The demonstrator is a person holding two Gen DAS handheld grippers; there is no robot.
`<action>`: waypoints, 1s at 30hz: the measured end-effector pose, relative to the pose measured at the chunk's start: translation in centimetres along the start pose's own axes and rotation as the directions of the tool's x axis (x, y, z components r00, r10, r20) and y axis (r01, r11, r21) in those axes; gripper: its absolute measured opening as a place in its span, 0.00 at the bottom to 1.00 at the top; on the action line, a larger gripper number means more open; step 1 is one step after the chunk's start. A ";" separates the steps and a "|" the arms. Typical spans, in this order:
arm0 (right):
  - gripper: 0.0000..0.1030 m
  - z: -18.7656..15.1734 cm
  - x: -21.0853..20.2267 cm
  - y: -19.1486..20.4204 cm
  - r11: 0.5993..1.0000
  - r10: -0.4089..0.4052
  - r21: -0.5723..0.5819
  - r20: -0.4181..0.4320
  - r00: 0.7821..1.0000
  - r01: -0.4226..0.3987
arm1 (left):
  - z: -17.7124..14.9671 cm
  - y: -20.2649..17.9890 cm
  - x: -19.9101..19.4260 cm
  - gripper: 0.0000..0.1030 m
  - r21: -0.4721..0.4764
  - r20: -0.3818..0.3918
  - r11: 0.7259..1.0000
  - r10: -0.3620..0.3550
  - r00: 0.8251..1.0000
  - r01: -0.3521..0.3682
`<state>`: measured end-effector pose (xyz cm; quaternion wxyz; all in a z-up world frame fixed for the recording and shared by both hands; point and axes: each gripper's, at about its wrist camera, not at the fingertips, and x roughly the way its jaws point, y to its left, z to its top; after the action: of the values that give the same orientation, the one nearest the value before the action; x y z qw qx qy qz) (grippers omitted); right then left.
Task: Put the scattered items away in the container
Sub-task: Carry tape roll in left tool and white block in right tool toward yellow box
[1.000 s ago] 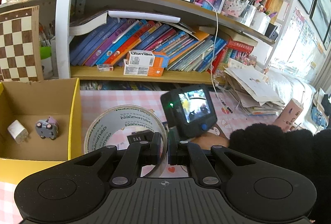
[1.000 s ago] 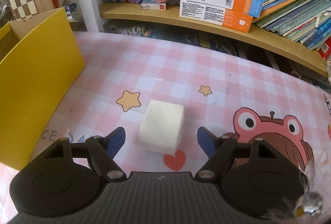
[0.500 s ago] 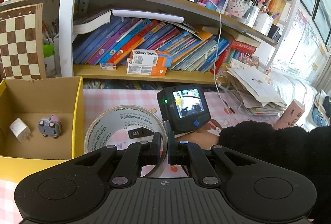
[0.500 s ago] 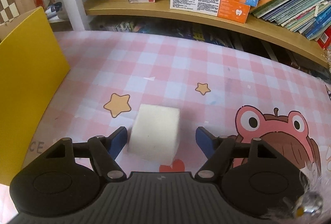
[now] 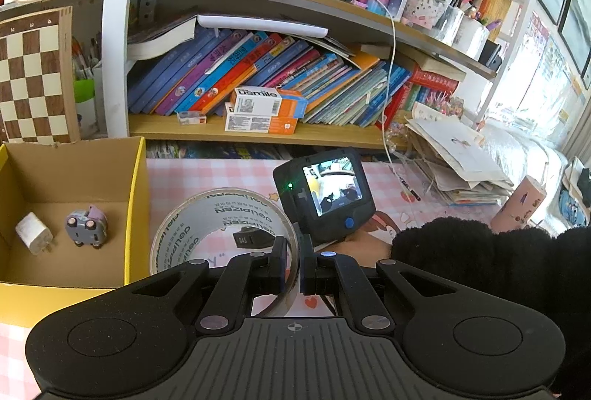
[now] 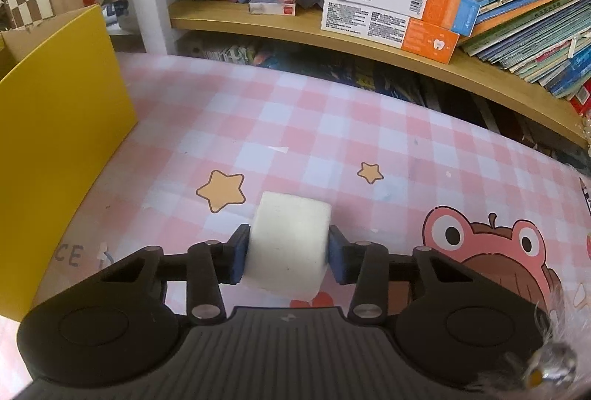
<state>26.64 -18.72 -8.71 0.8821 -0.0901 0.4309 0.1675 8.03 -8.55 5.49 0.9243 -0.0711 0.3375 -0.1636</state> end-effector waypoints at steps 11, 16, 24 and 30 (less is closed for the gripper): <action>0.35 -1.4 -2.5 -1.6 0.998 0.043 0.039 -0.025 0.999 -0.042 | -0.2 -0.1 -0.3 0.05 0.003 0.010 1.000 0.005 1.000 -0.006; 0.35 -2.8 -4.7 -2.3 0.997 0.062 0.048 -0.026 0.998 -0.061 | -0.5 -0.1 -0.5 0.05 -0.004 0.012 1.000 0.010 1.000 -0.010; 0.35 -4.9 -9.4 -3.1 0.995 0.097 0.039 0.000 0.995 -0.097 | -0.8 -0.6 -0.9 0.05 -0.002 0.020 1.000 0.013 1.000 -0.013; 0.35 -5.7 -12.2 -3.3 0.995 0.096 0.016 0.014 0.995 -0.096 | -1.1 -0.9 -1.1 0.05 -0.010 0.031 1.000 0.003 1.000 -0.003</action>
<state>16.71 -26.17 -2.52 0.8766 -0.0610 0.4302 0.2067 6.27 -9.05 5.51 0.9292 -0.0776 0.3242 -0.1595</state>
